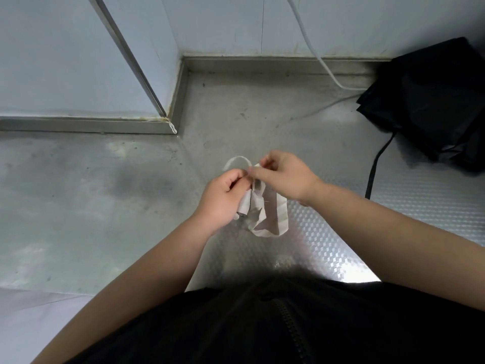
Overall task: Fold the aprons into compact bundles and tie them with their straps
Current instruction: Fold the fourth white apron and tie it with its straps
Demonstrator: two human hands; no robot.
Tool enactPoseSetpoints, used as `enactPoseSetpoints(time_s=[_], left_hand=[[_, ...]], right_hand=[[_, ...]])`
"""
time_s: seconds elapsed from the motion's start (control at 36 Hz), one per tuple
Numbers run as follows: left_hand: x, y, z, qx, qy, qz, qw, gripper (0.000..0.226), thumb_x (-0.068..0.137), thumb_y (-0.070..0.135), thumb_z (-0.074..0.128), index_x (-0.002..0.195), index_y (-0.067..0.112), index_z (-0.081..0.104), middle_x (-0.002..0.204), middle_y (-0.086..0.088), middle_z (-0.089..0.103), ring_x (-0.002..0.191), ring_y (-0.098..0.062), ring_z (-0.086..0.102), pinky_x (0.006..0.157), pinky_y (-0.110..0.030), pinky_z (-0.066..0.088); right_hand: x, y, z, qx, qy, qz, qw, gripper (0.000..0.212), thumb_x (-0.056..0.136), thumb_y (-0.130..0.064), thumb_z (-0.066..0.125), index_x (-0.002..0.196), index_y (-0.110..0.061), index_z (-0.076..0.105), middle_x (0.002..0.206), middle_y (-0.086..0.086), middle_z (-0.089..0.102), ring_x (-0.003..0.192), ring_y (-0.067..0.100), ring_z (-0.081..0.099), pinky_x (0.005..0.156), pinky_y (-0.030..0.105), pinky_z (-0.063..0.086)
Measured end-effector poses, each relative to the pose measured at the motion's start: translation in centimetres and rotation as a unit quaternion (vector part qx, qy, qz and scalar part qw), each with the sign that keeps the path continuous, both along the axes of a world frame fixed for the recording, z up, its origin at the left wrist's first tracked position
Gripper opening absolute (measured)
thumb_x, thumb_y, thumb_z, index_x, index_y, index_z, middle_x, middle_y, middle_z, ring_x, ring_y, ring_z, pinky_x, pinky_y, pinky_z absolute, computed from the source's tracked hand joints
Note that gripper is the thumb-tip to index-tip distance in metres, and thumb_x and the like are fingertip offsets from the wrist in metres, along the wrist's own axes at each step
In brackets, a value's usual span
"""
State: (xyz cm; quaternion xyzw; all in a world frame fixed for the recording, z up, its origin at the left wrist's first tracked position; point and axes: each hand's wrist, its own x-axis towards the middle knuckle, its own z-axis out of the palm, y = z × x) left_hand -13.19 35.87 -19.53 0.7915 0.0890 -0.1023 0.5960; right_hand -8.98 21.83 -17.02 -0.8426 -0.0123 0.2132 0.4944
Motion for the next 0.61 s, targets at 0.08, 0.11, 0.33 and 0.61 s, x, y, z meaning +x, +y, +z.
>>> enactPoseSetpoints(time_s=[0.08, 0.11, 0.33, 0.61], left_hand=[[0.2, 0.3, -0.1, 0.009, -0.008, -0.003, 1.0, 0.032, 0.093, 0.017, 0.053, 0.067, 0.033, 0.062, 0.068, 0.007, 0.057, 0.067, -0.011, 0.05, 0.066, -0.032, 0.041], [0.3, 0.4, -0.2, 0.012, -0.012, -0.007, 1.0, 0.031, 0.093, 0.017, 0.053, 0.068, 0.033, 0.062, 0.068, 0.008, 0.058, 0.068, -0.011, 0.05, 0.066, -0.032, 0.042], [0.1, 1.0, 0.4, 0.048, -0.024, -0.083, 0.995, 0.024, 0.096, 0.016, 0.051, 0.082, 0.034, 0.06, 0.081, 0.001, 0.066, 0.073, -0.011, 0.057, 0.068, -0.023, 0.045], [-0.4, 1.1, -0.3, 0.179, -0.155, -0.064, 0.97, 0.014, 0.09, 0.015, 0.057, 0.093, 0.011, 0.07, 0.083, -0.007, 0.067, 0.079, -0.025, 0.062, 0.073, -0.034, 0.049]], right_hand=[[-0.7, 0.1, -0.1, -0.022, -0.026, 0.042, 0.999, 0.014, 0.089, -0.022, 0.064, 0.076, -0.017, 0.058, 0.069, -0.006, 0.056, 0.064, 0.008, 0.051, 0.064, 0.019, 0.041], [-0.9, 0.1, -0.2, -0.01, -0.031, 0.04, 0.999, 0.011, 0.089, -0.02, 0.063, 0.079, -0.015, 0.061, 0.072, -0.002, 0.059, 0.068, 0.011, 0.053, 0.068, 0.023, 0.044], [-1.1, 0.5, -0.8, 0.014, -0.006, -0.062, 0.998, 0.016, 0.088, -0.016, 0.062, 0.081, -0.003, 0.068, 0.065, -0.002, 0.056, 0.058, 0.009, 0.049, 0.059, 0.023, 0.041], [-1.0, 0.5, 0.6, -0.296, -0.217, 0.248, 0.896, 0.022, 0.096, -0.012, 0.041, 0.096, -0.004, 0.062, 0.091, 0.014, 0.057, 0.087, 0.029, 0.054, 0.069, 0.029, 0.032]])
